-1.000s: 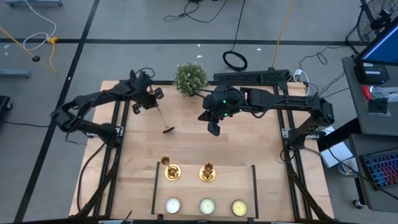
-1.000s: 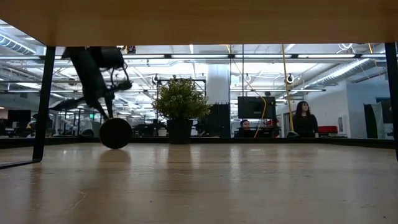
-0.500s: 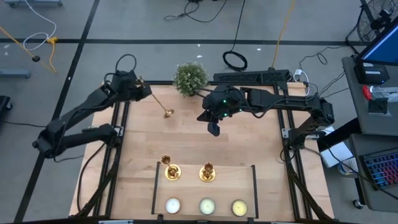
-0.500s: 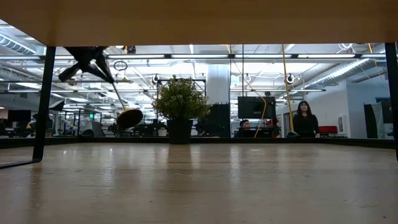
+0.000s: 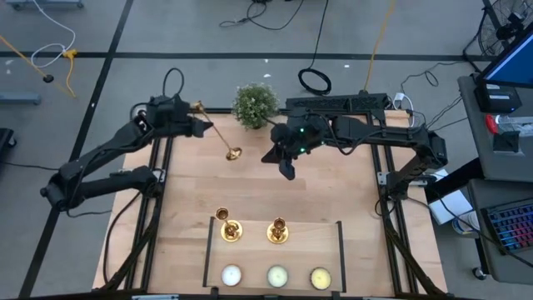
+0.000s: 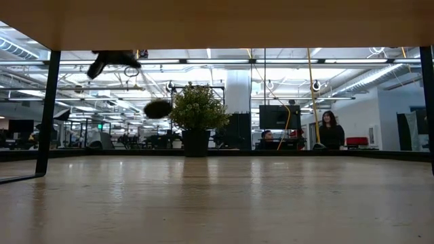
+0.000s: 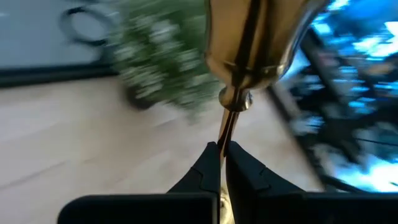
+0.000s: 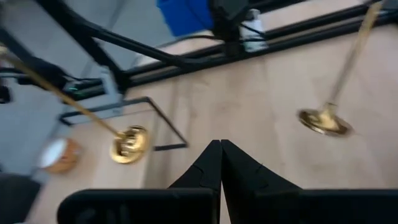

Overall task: Pick & Place candle stick holders
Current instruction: Put the gold candle stand on the shelf

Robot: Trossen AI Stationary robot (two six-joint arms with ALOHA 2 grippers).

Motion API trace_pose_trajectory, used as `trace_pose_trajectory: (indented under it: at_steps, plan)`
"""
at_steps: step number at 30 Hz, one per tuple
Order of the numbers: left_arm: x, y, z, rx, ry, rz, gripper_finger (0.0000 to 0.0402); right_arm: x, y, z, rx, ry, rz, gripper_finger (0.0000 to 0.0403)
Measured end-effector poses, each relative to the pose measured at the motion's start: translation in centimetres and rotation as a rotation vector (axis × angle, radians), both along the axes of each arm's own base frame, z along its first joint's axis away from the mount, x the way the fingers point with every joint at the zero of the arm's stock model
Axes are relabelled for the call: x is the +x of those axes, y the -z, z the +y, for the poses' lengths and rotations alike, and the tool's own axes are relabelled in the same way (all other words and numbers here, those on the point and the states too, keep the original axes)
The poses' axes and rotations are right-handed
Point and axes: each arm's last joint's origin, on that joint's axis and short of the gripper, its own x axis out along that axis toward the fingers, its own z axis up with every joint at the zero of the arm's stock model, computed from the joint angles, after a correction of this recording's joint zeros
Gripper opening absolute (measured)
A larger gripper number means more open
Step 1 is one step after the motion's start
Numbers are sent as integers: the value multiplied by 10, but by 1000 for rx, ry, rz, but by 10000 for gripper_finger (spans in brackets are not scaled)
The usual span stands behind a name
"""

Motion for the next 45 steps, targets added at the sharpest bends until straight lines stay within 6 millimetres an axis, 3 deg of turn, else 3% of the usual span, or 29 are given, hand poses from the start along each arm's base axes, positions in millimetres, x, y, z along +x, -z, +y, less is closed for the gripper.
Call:
trace_pose_trajectory:
  at_steps: [9, 21, 28, 39, 45]
  plan:
    - [12, -27, -13, -9, 388, -314, 7, 2, -13, -15, 112, -135, -148, 10]
    - [35, -38, -26, 25, 512, -428, 3, 0, -19, -40, 213, -82, -191, 138]
    - [46, -28, -27, -8, 513, -377, 2, 2, -16, -37, 243, -80, -167, 179]
    - [47, -19, -31, -57, 495, -297, 1, 3, -15, -31, 246, -96, -159, 174]
    - [57, -3, -46, -110, 514, -2, 1, 3, -15, -31, 259, -90, -154, 172]
